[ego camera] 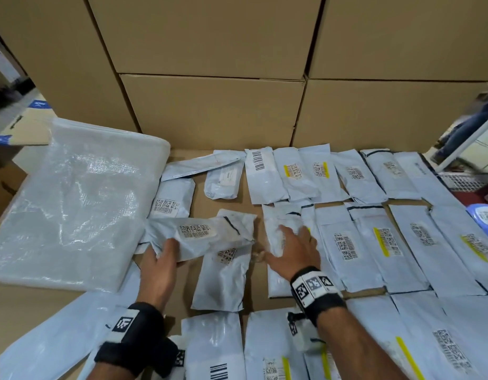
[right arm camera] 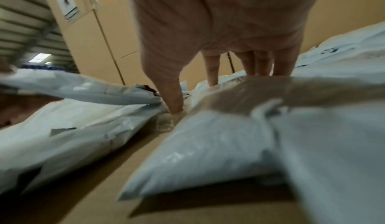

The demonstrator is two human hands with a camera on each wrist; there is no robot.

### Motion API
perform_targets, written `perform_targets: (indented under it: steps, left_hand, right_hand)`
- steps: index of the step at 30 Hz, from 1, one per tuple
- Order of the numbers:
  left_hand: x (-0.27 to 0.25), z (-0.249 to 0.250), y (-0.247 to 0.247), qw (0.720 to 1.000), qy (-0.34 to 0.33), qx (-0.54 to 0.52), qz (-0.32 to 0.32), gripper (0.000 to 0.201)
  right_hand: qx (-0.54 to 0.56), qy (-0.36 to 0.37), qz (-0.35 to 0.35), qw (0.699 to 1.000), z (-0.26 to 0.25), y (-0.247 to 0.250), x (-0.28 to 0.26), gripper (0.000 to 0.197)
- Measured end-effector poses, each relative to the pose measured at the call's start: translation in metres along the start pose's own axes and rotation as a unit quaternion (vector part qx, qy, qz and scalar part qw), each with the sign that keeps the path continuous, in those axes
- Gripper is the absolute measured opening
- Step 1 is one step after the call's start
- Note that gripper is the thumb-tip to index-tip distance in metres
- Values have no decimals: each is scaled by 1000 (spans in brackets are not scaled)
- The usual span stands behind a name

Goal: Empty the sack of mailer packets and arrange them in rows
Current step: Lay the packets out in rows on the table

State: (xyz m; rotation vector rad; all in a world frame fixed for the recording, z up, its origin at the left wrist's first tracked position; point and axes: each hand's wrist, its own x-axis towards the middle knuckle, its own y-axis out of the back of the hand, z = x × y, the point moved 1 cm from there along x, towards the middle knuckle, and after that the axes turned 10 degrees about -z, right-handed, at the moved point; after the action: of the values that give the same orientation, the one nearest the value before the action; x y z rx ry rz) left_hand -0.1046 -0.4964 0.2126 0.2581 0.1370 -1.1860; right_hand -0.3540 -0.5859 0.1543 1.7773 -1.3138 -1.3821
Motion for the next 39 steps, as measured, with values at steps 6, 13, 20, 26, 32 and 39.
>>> perform_targets:
  steps: [6, 13, 20, 26, 32, 39]
  left_hand:
    - [10, 21, 29, 997, -72, 37, -18, 25]
    - [44, 27, 73, 1000, -3, -7, 8, 19]
    - [46, 7, 72, 998, 48, -22, -25, 17]
    - [38, 8, 78, 999, 10, 7, -49, 13]
    - [34, -8, 109, 994, -11, 102, -31, 58]
    - [46, -54, 110, 948, 20, 312, -62, 106]
  right_hand:
    - [-9, 120, 10, 993, -11, -12, -15, 68]
    - [-6, 69, -32, 997, 10, -1, -3, 72]
    - [-2, 306, -78, 949, -67, -13, -37, 93]
    - [-8, 343, -126, 931, -126, -29, -31, 110]
    - [-34, 315, -140, 938, -151, -52, -66, 109]
    - [-103, 284, -58, 952, -160, -54, -39, 77]
